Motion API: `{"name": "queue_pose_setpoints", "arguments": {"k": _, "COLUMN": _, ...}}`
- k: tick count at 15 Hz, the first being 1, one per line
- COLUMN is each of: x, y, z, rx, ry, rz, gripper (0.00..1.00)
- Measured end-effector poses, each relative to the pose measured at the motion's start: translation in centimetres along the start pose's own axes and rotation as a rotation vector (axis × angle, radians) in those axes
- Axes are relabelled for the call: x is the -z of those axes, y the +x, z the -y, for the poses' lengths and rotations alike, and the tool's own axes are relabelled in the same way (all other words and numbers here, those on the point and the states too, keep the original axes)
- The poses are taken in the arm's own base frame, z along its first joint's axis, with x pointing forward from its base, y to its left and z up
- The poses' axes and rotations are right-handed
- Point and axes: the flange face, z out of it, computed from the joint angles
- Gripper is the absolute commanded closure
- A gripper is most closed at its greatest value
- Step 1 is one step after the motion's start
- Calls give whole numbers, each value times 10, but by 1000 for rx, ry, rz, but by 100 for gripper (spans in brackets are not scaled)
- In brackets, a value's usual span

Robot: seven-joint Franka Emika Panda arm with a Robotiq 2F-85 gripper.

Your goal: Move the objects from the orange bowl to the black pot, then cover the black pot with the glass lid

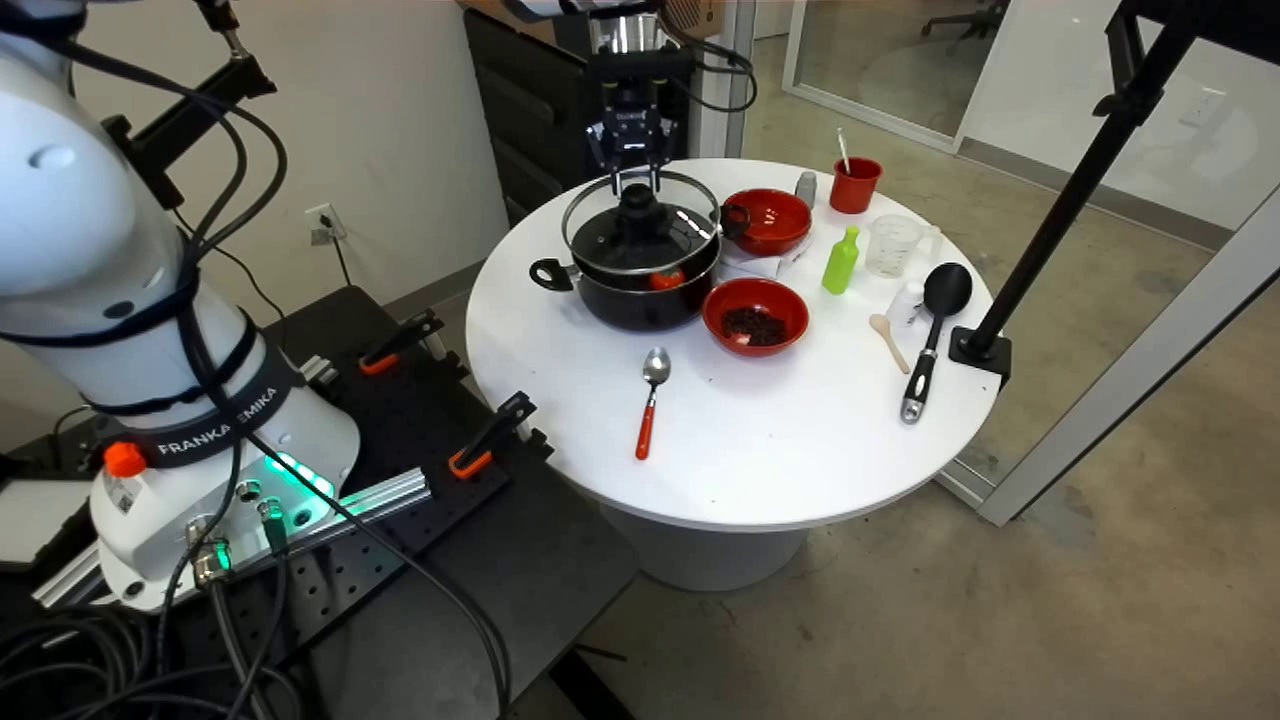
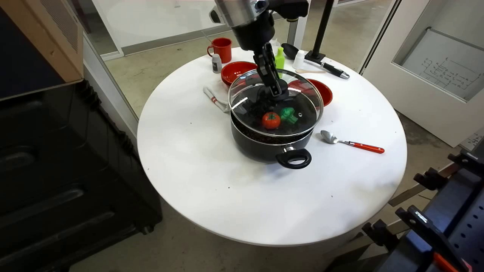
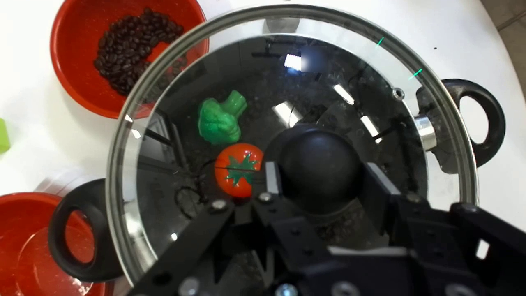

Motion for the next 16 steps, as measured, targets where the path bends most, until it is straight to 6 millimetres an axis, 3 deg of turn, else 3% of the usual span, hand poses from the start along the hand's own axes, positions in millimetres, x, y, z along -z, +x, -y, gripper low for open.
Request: {"name": "queue_pose_setpoints", "arguments": {"k": 16, "x": -30, "y": 32, "z": -25, "rx": -22, "ry": 52, "rz": 57, "gripper": 75}}
